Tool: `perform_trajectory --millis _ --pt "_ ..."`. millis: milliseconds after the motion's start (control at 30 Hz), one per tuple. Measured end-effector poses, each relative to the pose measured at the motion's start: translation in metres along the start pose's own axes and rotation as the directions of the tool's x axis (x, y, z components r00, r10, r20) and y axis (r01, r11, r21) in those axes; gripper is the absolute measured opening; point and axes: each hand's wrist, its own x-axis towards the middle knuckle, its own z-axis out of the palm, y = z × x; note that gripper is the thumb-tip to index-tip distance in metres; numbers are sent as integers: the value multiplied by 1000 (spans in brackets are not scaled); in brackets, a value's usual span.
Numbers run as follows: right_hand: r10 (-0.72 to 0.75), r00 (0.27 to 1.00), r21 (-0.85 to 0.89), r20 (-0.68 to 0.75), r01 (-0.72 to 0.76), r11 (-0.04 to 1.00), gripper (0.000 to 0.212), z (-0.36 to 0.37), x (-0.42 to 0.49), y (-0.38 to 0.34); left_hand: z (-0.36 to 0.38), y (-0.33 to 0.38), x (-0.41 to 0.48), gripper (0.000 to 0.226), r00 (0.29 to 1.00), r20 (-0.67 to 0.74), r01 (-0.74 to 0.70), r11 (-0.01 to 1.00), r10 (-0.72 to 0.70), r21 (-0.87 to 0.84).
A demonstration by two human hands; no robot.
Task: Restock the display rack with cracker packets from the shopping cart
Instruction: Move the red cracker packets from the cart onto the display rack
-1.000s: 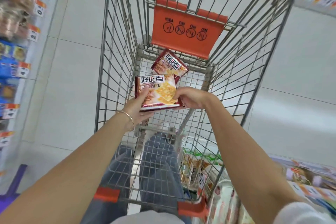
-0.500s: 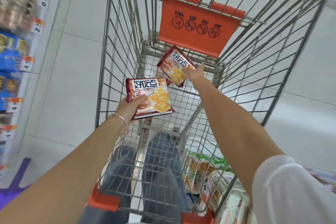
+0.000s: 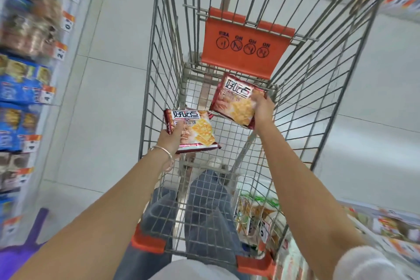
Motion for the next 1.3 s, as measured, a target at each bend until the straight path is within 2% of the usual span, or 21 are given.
perform_trajectory --millis 67,100,167,267,367,467,600,667,733,800,1000,1033,1133,1167,1233,1300 --pt "68 996 87 62 -73 994 14 -13 -20 -11 -11 -6 8 120 999 -27 -31 997 33 73" --pt "83 990 78 114 -92 993 17 -16 -31 -17 -14 -11 15 124 998 -13 -56 993 58 100" --pt "156 945 -62 287 -144 988 20 -17 -53 -25 -15 -1 0 125 993 53 -110 983 104 149" --pt "296 815 -282 498 -171 944 21 -12 -78 -27 -7 18 -34 110 975 178 -156 978 131 137" --pt "357 772 -323 526 -207 923 31 -11 -102 -29 -1 32 -63 130 948 313 -128 965 51 229" --pt "366 751 -332 550 -206 920 40 -20 -124 -32 -1 44 -89 109 891 449 -112 923 -72 369" --pt "311 792 -243 526 -210 947 37 -42 -152 -40 -1 54 -102 120 869 491 -213 859 -51 466" --pt "264 815 -160 516 -211 964 50 -53 -165 -40 -1 58 -103 122 869 494 -252 849 -13 465" --pt "233 821 -116 521 -203 972 58 -62 -181 -41 -3 63 -117 104 850 526 -289 837 1 464" --pt "178 843 -72 508 -165 984 49 -68 -201 -47 -4 70 -139 84 831 555 -320 830 15 457" --pt "-35 915 97 401 -4 995 32 -84 -280 -67 -17 86 -198 64 744 647 -514 761 165 396" --pt "-59 927 124 369 14 992 29 -87 -296 -69 -20 87 -207 70 718 668 -547 752 196 367" --pt "-124 955 151 269 85 985 41 -99 -352 -75 -25 85 -240 126 627 737 -628 724 255 284" --pt "-154 961 160 228 119 980 42 -105 -372 -76 -24 86 -250 136 587 764 -652 715 266 252" --pt "-218 969 188 118 194 963 30 -121 -417 -75 -23 83 -283 134 491 820 -726 658 293 200" --pt "-286 958 213 -8 282 936 17 -141 -469 -73 -20 76 -328 108 390 883 -783 599 262 168"
